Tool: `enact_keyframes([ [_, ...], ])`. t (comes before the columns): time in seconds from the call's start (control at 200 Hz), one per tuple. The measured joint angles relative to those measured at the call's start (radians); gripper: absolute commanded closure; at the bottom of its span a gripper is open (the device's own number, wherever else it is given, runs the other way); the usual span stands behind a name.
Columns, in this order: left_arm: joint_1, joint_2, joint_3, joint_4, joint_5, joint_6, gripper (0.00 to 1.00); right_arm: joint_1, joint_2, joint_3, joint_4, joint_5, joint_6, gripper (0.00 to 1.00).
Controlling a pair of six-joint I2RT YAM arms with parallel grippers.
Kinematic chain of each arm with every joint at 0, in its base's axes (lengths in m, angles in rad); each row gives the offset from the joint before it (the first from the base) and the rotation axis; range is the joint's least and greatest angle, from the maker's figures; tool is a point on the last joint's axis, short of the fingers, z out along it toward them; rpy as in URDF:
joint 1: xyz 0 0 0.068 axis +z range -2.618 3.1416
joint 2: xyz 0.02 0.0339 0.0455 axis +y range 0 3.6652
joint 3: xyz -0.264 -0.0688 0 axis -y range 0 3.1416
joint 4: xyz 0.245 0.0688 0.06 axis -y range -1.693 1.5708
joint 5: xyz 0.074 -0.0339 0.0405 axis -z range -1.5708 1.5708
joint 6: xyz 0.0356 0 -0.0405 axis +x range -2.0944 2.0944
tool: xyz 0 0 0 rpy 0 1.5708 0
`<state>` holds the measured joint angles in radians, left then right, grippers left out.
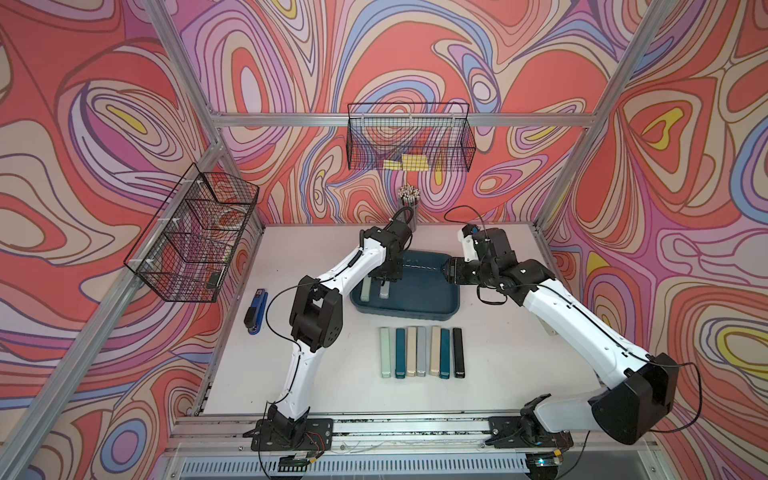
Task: Put the pruning pliers into the storage box
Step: Place the pruning pliers in the storage box.
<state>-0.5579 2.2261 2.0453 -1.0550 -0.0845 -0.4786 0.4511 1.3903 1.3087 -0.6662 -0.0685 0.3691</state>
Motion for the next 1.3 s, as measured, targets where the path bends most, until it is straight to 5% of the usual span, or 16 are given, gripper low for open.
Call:
enact_keyframes([
  [0.891, 0.055, 0.138, 0.008, 0.058, -0.036, 0.007, 0.90, 0.000, 0.049, -0.084, 0.051, -0.004, 0.026, 0.45],
  [1.297, 0.056, 0.145, 0.007, 0.064, -0.043, 0.003, 0.73, 0.000, 0.072, -0.084, 0.053, -0.008, 0.030, 0.36],
])
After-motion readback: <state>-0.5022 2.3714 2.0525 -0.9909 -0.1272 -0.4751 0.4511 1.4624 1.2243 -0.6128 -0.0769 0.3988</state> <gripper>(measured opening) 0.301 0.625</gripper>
